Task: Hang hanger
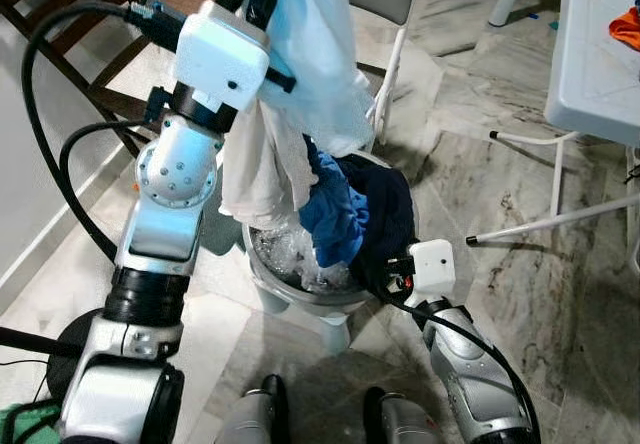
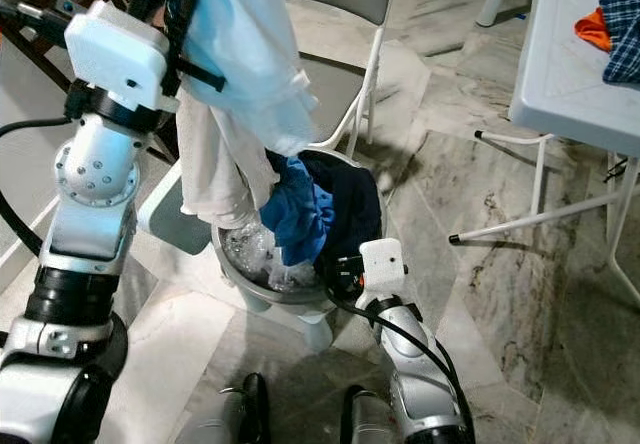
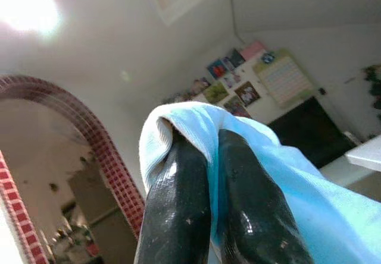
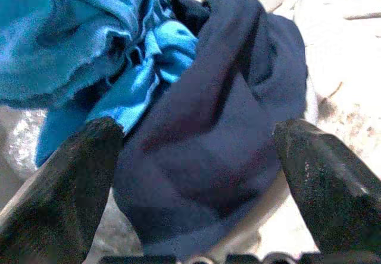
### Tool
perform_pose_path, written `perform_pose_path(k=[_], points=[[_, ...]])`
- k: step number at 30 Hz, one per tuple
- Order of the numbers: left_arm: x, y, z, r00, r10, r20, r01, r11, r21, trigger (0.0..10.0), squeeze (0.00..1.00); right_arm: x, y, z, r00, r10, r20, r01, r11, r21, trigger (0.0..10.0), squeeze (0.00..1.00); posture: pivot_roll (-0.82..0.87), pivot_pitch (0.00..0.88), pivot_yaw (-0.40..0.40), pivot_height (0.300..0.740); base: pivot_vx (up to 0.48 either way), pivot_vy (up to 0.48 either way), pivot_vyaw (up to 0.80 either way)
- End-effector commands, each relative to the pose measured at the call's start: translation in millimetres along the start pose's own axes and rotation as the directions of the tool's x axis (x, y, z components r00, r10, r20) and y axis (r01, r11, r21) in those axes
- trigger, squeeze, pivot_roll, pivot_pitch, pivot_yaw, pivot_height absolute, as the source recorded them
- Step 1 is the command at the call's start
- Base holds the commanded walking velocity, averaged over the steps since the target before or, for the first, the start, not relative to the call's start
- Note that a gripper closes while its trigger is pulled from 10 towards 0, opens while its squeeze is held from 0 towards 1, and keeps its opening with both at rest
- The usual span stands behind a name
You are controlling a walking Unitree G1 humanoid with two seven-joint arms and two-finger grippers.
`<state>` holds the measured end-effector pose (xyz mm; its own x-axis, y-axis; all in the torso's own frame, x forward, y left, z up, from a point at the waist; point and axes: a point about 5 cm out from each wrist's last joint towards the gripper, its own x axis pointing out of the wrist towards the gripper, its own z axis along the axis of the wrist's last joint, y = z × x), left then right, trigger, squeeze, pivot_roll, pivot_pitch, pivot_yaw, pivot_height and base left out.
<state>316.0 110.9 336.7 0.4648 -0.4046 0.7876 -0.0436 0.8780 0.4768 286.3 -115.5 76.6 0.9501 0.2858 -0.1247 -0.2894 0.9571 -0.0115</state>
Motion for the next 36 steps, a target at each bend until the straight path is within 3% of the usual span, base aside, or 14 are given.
perform_pose_path(k=[1, 3, 5, 7, 10, 13, 14, 23, 24, 25, 26, 28, 31, 36], points=[[8.4, 6.4, 11.7, 0.997, 0.023, 0.074, -0.024, 0.999, 0.021, 0.0, 0.00, -0.6, 0.4, -6.2, 1.000, -0.007, -0.021, 0.007, 1.000, 0.006, 10.0, 0.00, -0.05, 0.189, 0.071, 0.740, 0.000, 0.000, 0.00], [13.8, 4.1, 15.2, 0.995, 0.020, 0.095, -0.020, 1.000, 0.003, 0.0, 0.00, 1.0, -0.1, -5.3, 1.000, -0.009, -0.018, 0.009, 1.000, 0.003, 10.0, 0.00, -0.04, 0.182, 0.072, 0.740, 0.000, 0.000, 0.00], [28.4, -12.5, 15.6, 0.996, 0.034, 0.079, -0.016, 0.976, -0.219, 0.0, 0.00, 5.0, -3.7, -4.6, 0.999, -0.045, -0.017, 0.045, 0.999, 0.017, 10.0, 0.00, -0.04, 0.174, 0.074, 0.740, 0.000, 0.000, 0.00], [30.0, -16.1, 13.9, 0.997, 0.034, 0.065, -0.016, 0.966, -0.258, 0.0, 0.00, 5.6, -4.5, -4.6, 0.999, -0.052, -0.016, 0.052, 0.998, 0.017, 10.0, 0.00, -0.04, 0.174, 0.074, 0.740, 0.000, 0.000, 0.00], [20.6, -43.0, -10.9, 0.995, -0.030, -0.096, -0.015, 0.902, -0.431, 0.0, 0.00, 2.9, -15.1, -3.6, 0.992, -0.130, -0.007, 0.130, 0.991, 0.018, 10.0, 0.00, -0.07, 0.177, 0.090, 0.740, 0.000, 0.000, 0.00], [-9.8, -63.2, -39.5, 0.960, -0.100, -0.261, -0.047, 0.863, -0.502, 0.0, 0.00, -5.2, -28.8, -5.7, 0.975, -0.224, -0.005, 0.224, 0.975, 0.013, 10.0, 0.00, -0.09, 0.187, 0.097, 0.740, 0.000, 0.000, 0.00], [-31.6, -71.3, -54.4, 0.927, -0.136, -0.349, -0.077, 0.843, -0.533, 0.0, 0.00, -10.4, -35.2, -7.3, 0.964, -0.264, -0.006, 0.264, 0.964, 0.024, 10.0, 0.00, -0.11, 0.193, 0.097, 0.740, 0.000, 0.000, 0.00], [-139.2, -103.5, -85.1, 0.745, -0.334, -0.577, -0.133, 0.774, -0.620, 0.0, 0.00, -24.7, -49.1, -12.5, 0.944, -0.330, -0.024, 0.331, 0.943, 0.039, 10.0, 0.00, -0.12, 0.217, 0.067, 0.740, 0.000, 0.000, 0.00], [-171.1, -115.2, -86.9, 0.662, -0.389, -0.641, -0.141, 0.775, -0.616, 3.4, 0.00, -23.8, -48.6, -11.2, 0.948, -0.318, -0.025, 0.319, 0.948, 0.027, 10.0, 0.00, -0.11, 0.224, 0.054, 0.740, 0.000, 0.000, 0.00], [-178.9, -118.4, -86.1, 0.643, -0.400, -0.653, -0.148, 0.771, -0.619, 4.9, 0.00, -22.7, -47.7, -10.3, 0.951, -0.309, -0.024, 0.309, 0.951, 0.023, 10.0, 0.00, -0.11, 0.228, 0.047, 0.740, 0.000, 0.000, 0.00], [-182.8, -120.2, -85.1, 0.635, -0.407, -0.657, -0.153, 0.767, -0.623, 4.9, 0.00, -22.2, -47.2, -9.8, 0.952, -0.304, -0.024, 0.305, 0.952, 0.021, 10.0, 0.00, -0.11, 0.229, 0.045, 0.740, 0.000, 0.000, 0.00], [-189.5, -124.6, -83.2, 0.614, -0.430, -0.662, -0.155, 0.757, -0.635, 9.4, 0.00, -20.8, -46.0, -8.4, 0.955, -0.297, -0.023, 0.297, 0.955, 0.016, 10.0, 0.00, -0.10, 0.236, 0.035, 0.740, 0.000, 0.000, 0.00], [-191.8, -129.0, -80.9, 0.602, -0.450, -0.659, -0.165, 0.738, -0.655, 10.0, 0.00, -18.6, -44.4, -7.7, 0.958, -0.286, -0.025, 0.286, 0.958, 0.010, 10.0, 0.00, -0.09, 0.244, 0.024, 0.740, 0.000, 0.000, 0.00], [-166.3, -131.0, -69.5, 0.678, -0.468, -0.566, -0.084, 0.717, -0.693, 10.0, 0.00, -17.8, -39.7, -8.0, 0.962, -0.271, -0.028, 0.271, 0.962, 0.007, 10.0, 0.00, -0.08, 0.249, 0.022, 0.740, 0.000, 0.000, 0.00]])
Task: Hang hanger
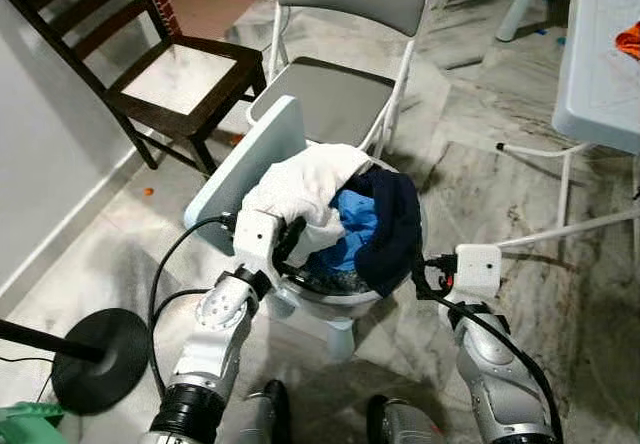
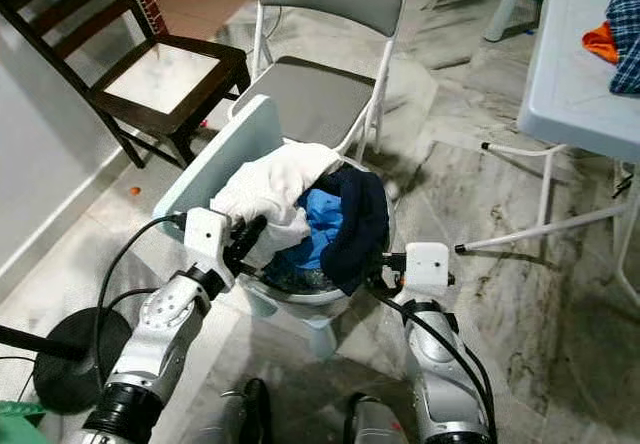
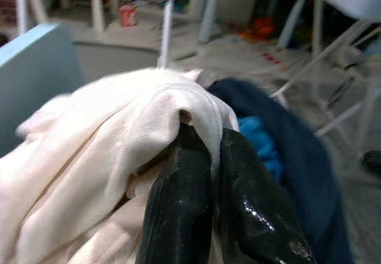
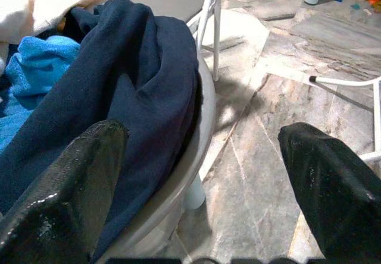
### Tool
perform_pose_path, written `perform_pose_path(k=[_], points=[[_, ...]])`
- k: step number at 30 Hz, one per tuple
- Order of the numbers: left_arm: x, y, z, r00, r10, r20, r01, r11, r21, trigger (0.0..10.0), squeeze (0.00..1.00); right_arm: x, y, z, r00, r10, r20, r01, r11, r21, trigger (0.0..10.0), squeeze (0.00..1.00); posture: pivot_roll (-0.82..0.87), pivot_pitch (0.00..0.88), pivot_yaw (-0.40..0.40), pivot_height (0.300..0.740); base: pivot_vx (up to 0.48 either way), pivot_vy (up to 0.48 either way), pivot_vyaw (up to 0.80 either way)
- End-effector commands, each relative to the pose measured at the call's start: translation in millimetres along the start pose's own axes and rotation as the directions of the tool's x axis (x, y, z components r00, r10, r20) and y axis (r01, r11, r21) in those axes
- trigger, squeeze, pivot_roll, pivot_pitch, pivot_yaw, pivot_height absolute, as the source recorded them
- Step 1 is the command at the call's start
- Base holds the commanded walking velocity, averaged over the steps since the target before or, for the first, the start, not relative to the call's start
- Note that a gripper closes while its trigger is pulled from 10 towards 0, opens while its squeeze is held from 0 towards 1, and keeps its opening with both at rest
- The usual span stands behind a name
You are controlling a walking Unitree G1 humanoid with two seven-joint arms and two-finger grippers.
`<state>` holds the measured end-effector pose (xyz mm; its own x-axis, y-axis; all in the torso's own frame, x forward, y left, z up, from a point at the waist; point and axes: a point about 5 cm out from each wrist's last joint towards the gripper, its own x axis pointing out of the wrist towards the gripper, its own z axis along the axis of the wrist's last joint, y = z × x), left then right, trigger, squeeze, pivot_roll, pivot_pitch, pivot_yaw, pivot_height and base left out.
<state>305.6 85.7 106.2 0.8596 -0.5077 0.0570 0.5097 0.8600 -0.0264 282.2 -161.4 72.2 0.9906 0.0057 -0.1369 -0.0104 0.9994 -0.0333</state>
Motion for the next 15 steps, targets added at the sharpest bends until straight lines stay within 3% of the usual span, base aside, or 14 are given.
perform_pose_path(k=[1, 6, 11, 13, 15], points=[[5.8, -6.1, 12.7, 0.998, -0.052, 0.035, 0.050, 0.997, 0.051, 10.0, 0.00, -2.4, 3.8, -0.8, 1.000, 0.012, -0.006, -0.012, 1.000, -0.005, 10.0, 0.00, -0.08, 0.248, 0.023, 0.740, 0.000, 0.000, 0.00], [9.7, -7.7, 20.5, 0.998, -0.051, 0.039, 0.048, 0.994, 0.094, 10.0, 0.00, -4.4, 3.9, 8.7, 0.999, 0.002, 0.042, -0.003, 0.999, 0.033, 10.0, 0.00, -0.09, 0.248, 0.032, 0.740, 0.000, 0.000, 0.00], [0.0, 2.7, 10.7, 1.000, 0.000, 0.002, 0.000, 0.998, 0.060, 10.0, 0.00, -9.1, -2.0, 17.1, 0.995, -0.043, 0.087, 0.039, 0.998, 0.044, 10.0, 0.00, -0.11, 0.246, 0.045, 0.740, 0.000, 0.000, 0.00], [-9.4, 7.0, 6.0, 1.000, 0.014, -0.011, -0.014, 1.000, 0.007, 10.0, 0.00, -14.3, -8.5, 24.2, 0.991, -0.079, 0.107, 0.073, 0.995, 0.062, 10.0, 0.00, -0.12, 0.242, 0.054, 0.740, 0.000, 0.000, 0.00], [-11.4, 6.7, 6.9, 1.000, 0.010, -0.003, -0.010, 1.000, -0.009, 10.0, 0.00, -16.7, -12.2, 27.8, 0.988, -0.100, 0.118, 0.092, 0.993, 0.078, 10.0, 0.00, -0.12, 0.241, 0.057, 0.740, 0.000, 0.000, -0.69]])
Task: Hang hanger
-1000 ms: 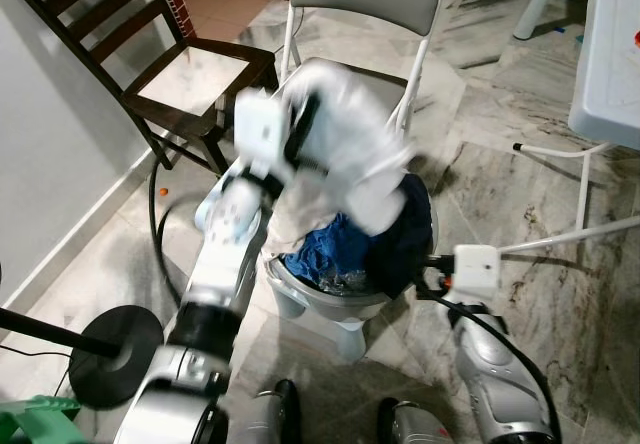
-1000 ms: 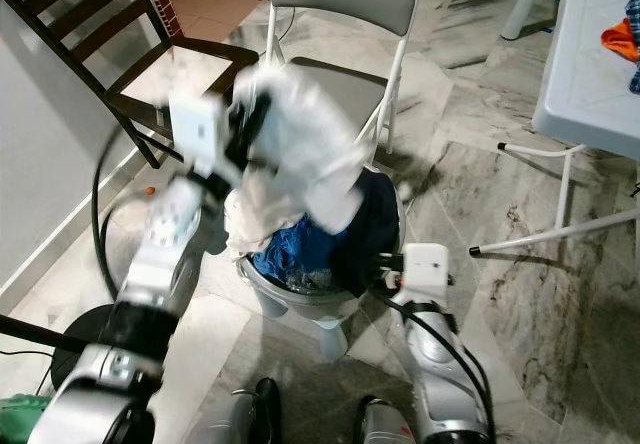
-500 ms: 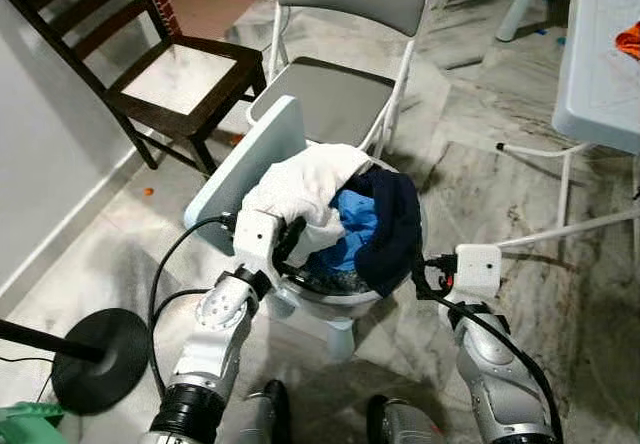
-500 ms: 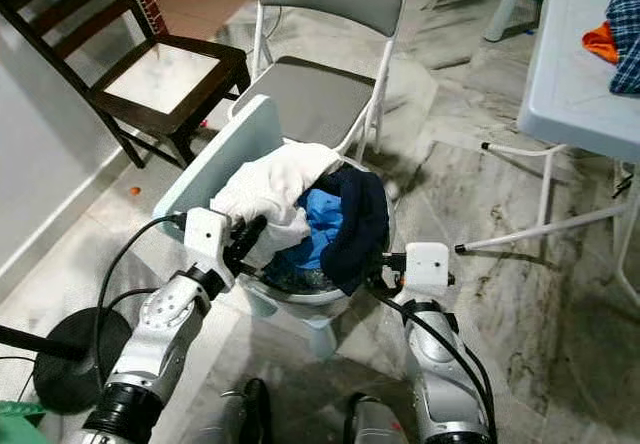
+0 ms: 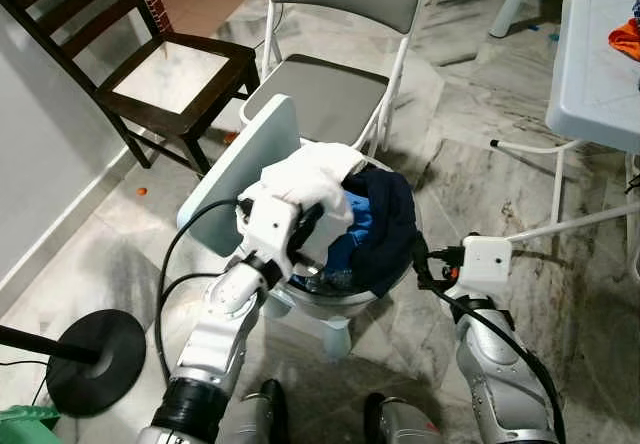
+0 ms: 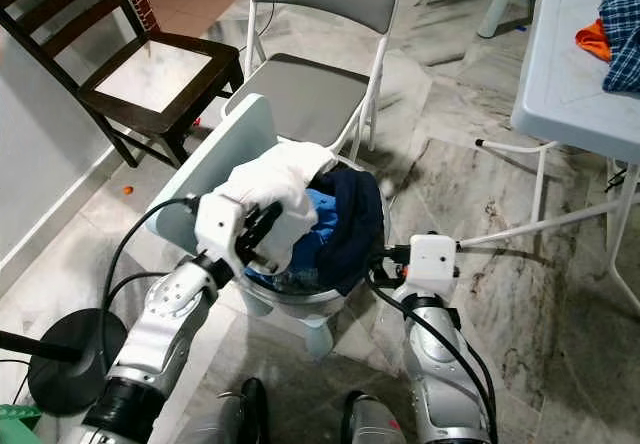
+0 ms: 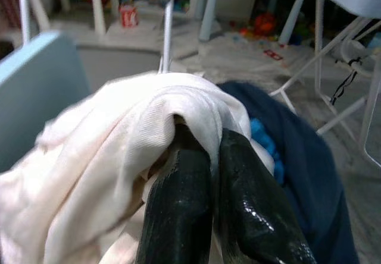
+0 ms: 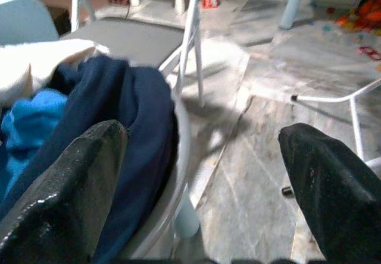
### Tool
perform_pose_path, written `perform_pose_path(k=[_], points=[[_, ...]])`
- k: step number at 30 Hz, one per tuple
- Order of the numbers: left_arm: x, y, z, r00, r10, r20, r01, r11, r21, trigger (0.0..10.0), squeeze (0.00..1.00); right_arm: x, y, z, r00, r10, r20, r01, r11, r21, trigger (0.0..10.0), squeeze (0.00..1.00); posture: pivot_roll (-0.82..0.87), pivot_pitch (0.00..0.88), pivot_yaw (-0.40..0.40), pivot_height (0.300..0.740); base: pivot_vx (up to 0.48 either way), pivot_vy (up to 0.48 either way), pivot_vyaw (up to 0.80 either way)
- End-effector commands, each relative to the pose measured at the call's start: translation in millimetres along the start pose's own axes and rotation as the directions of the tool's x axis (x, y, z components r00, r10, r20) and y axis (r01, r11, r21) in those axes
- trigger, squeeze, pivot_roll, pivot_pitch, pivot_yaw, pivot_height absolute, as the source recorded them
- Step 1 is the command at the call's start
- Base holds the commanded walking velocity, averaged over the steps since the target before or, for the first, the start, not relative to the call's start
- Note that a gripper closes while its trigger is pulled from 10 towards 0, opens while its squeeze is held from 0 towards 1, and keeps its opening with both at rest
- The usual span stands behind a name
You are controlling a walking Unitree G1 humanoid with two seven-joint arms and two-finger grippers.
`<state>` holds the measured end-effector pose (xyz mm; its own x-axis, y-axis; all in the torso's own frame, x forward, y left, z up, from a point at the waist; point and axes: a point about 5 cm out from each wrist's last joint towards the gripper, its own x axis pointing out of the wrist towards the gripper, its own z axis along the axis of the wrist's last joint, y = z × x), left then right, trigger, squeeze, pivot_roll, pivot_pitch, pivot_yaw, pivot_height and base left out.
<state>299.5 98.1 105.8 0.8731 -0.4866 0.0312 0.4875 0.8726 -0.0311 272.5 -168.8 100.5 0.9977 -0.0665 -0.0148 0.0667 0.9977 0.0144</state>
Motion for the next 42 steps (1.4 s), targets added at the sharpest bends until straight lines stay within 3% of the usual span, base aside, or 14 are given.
perform_pose_path(k=[1, 10, 16, 32, 42], points=[[-0.1, -2.0, 8.1, 0.999, -0.026, 0.029, 0.026, 1.000, -0.004, 10.0, 0.00, -3.5, -5.4, 3.5, 0.999, -0.033, 0.006, 0.033, 0.999, 0.024, 10.0, 0.00, -0.12, 0.239, 0.059, 0.740, 0.000, 0.000, -0.80], [10.0, -11.1, 35.3, 0.986, -0.130, 0.107, 0.130, 0.992, 0.005, 10.0, 0.00, -9.5, -6.6, 5.9, 0.997, -0.078, 0.014, 0.078, 0.996, 0.045, 10.0, 0.00, -0.13, 0.227, 0.092, 0.740, 0.157, 0.000, -0.09], [12.0, -12.8, 40.0, 0.981, -0.160, 0.110, 0.160, 0.987, 0.005, 10.0, 0.00, -10.0, -4.2, 6.2, 0.996, -0.085, 0.010, 0.085, 0.995, 0.060, 10.0, 0.00, -0.13, 0.228, 0.103, 0.740, 0.261, 0.000, 0.00], [3.6, -7.9, 17.1, 0.988, -0.152, -0.003, 0.152, 0.988, 0.023, 10.0, 0.00, -8.6, -1.9, 4.9, 0.998, -0.070, 0.010, 0.069, 0.996, 0.058, 10.0, 0.00, -0.12, 0.221, 0.092, 0.740, 0.114, 0.000, -0.33], [-1.3, -6.1, 8.1, 0.991, -0.131, -0.019, 0.131, 0.991, -0.002, 10.0, 0.00, -6.9, -0.3, 3.7, 0.999, -0.053, -0.004, 0.053, 0.997, 0.062, 10.0, 0.00, -0.12, 0.223, 0.081, 0.740, 0.000, 0.000, -0.08]])
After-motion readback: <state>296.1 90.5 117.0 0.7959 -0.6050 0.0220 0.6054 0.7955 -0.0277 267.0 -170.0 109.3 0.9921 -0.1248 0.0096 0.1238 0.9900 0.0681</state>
